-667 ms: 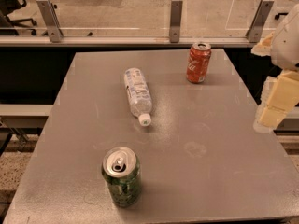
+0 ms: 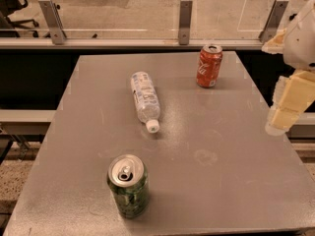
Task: Place blue plastic bottle upright
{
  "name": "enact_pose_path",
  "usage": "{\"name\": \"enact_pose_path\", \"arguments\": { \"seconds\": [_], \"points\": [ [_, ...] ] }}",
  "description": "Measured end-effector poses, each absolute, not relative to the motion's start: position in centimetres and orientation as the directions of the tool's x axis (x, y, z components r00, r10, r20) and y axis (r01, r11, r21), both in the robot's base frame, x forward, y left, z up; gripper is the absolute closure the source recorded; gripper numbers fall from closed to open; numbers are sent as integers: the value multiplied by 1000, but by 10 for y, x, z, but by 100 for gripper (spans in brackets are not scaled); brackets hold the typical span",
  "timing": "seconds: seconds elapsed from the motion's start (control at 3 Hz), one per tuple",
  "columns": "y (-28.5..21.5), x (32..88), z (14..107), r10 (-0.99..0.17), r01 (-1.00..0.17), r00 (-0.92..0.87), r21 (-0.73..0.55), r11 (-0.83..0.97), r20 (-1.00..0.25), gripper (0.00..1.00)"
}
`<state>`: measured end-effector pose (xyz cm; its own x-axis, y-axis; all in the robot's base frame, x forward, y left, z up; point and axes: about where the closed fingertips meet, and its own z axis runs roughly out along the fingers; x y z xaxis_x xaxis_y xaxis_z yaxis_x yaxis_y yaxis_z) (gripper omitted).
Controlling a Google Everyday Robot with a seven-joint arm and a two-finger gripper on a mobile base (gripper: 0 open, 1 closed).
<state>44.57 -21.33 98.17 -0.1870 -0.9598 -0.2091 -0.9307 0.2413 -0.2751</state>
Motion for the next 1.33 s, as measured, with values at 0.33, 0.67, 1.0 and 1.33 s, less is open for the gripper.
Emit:
{"name": "enact_pose_path", "arguments": {
  "seconds": [0.33, 0.67, 1.0, 1.33],
  "points": [
    [-196, 471, 983, -969, -941, -76, -304, 147, -233, 0],
    [-170, 498, 977, -969, -944, 84, -331, -2, -234, 0],
    [-142, 520, 972, -943, -921, 250, -355, -162, -218, 0],
    [-111, 531, 967, -892, -864, 419, -377, -334, -171, 0]
  ]
}}
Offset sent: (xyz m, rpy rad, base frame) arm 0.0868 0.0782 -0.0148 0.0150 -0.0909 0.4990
